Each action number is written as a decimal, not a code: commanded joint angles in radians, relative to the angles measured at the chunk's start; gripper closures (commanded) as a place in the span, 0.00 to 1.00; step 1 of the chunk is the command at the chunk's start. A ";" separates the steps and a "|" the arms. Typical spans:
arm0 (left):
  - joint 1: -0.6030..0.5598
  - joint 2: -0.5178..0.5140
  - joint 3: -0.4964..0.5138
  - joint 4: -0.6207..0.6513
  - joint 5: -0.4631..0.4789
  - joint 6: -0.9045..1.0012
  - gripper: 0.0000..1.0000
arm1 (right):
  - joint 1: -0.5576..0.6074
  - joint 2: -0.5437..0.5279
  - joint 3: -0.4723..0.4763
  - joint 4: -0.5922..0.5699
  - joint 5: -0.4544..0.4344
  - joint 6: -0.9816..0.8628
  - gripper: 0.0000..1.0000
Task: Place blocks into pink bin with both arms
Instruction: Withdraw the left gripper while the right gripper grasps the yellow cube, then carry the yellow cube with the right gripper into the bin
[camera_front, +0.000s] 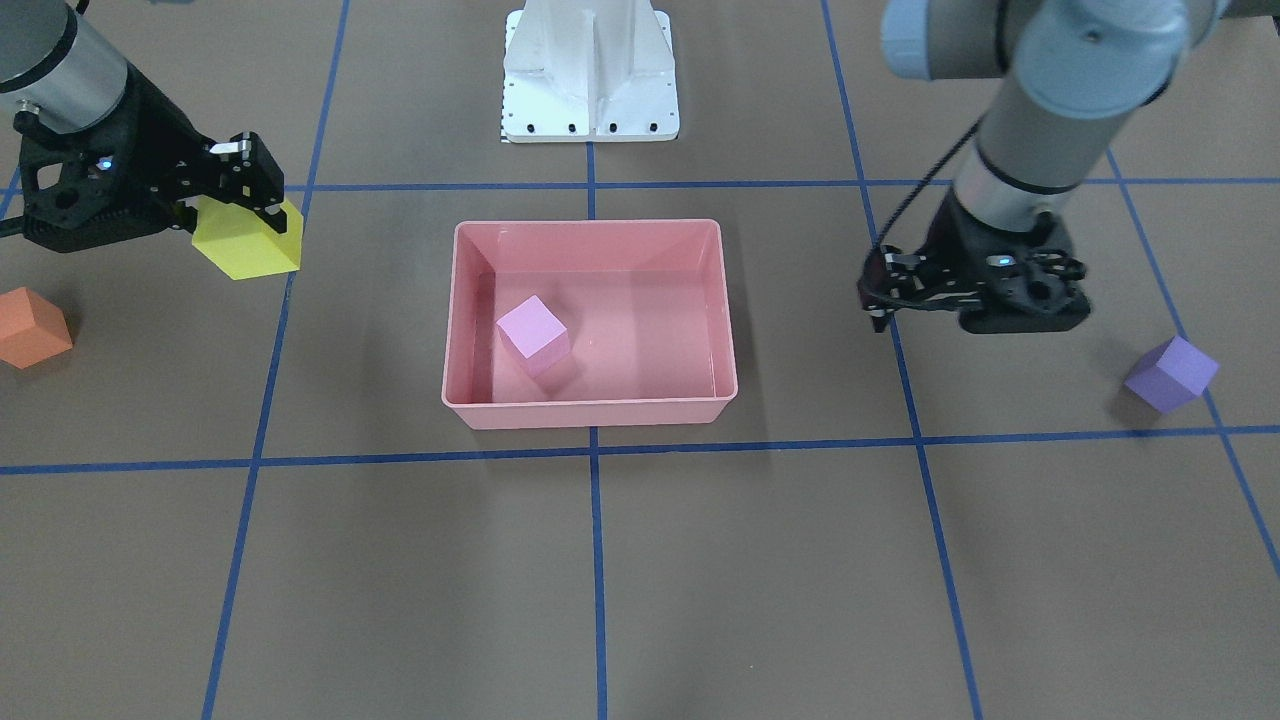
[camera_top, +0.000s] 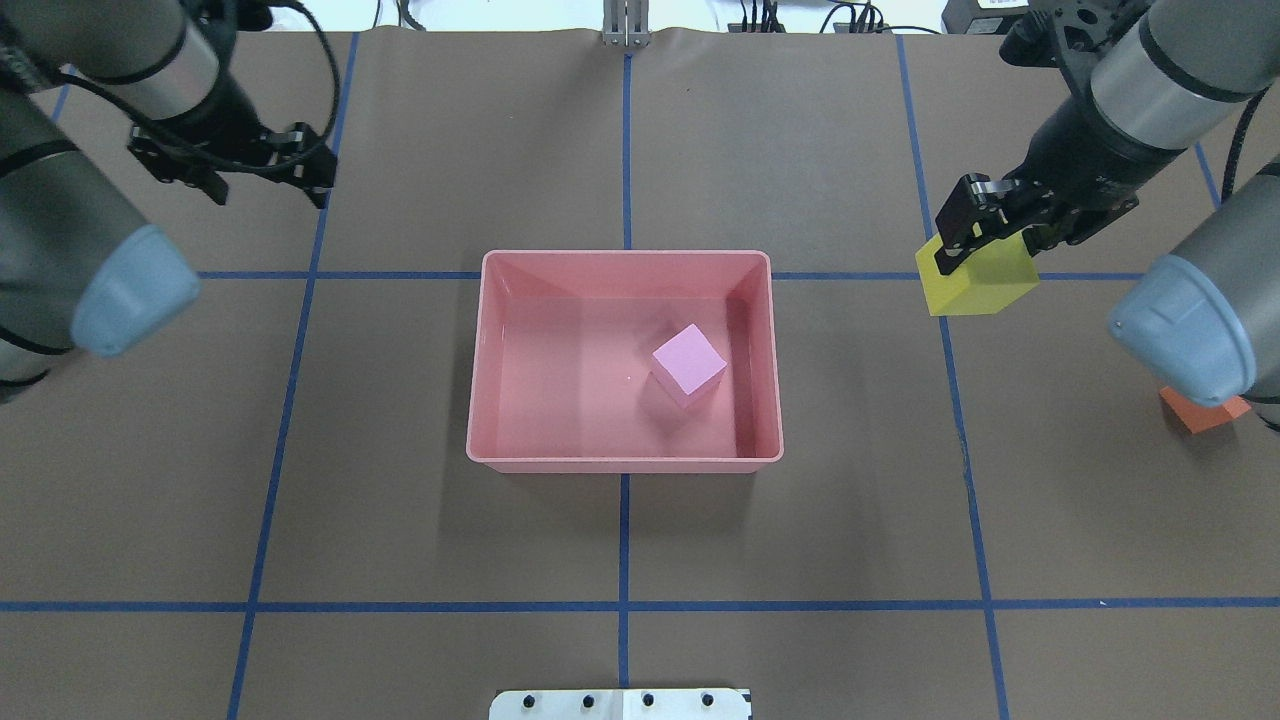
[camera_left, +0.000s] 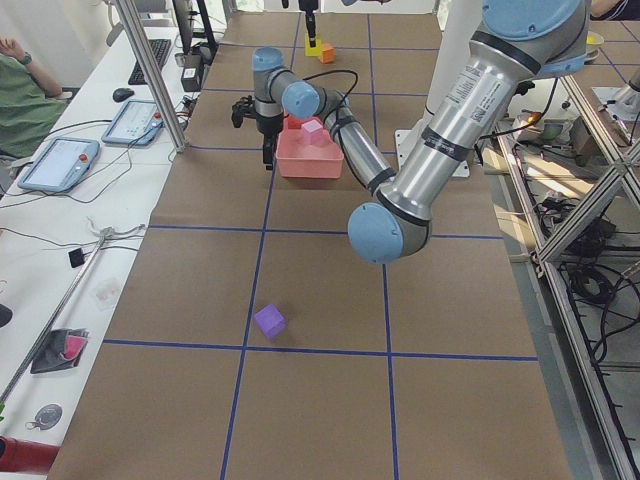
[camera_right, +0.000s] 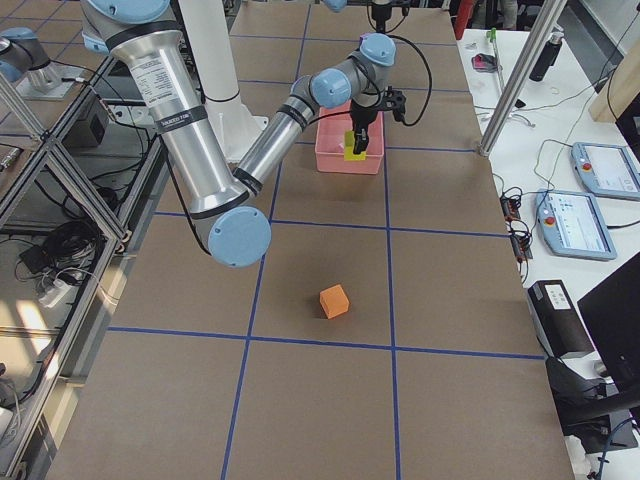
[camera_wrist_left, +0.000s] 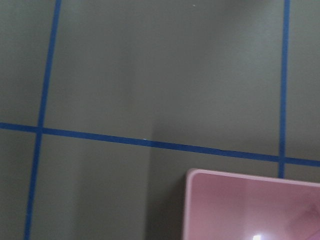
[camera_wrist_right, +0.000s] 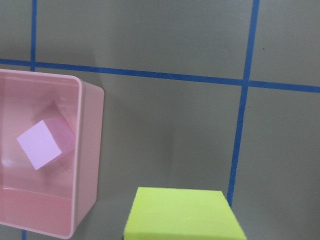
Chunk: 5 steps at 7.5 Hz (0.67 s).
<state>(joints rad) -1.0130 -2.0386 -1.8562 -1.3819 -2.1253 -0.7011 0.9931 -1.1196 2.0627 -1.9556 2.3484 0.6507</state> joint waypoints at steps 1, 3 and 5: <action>-0.146 0.184 0.056 -0.141 -0.074 0.400 0.00 | -0.054 0.087 -0.036 -0.009 -0.037 0.009 1.00; -0.247 0.207 0.162 -0.141 -0.135 0.755 0.00 | -0.114 0.161 -0.079 -0.009 -0.081 0.080 1.00; -0.301 0.210 0.283 -0.144 -0.179 0.981 0.00 | -0.207 0.220 -0.124 0.000 -0.157 0.204 1.00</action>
<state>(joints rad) -1.2791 -1.8325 -1.6489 -1.5230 -2.2767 0.1315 0.8474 -0.9389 1.9698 -1.9632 2.2389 0.7707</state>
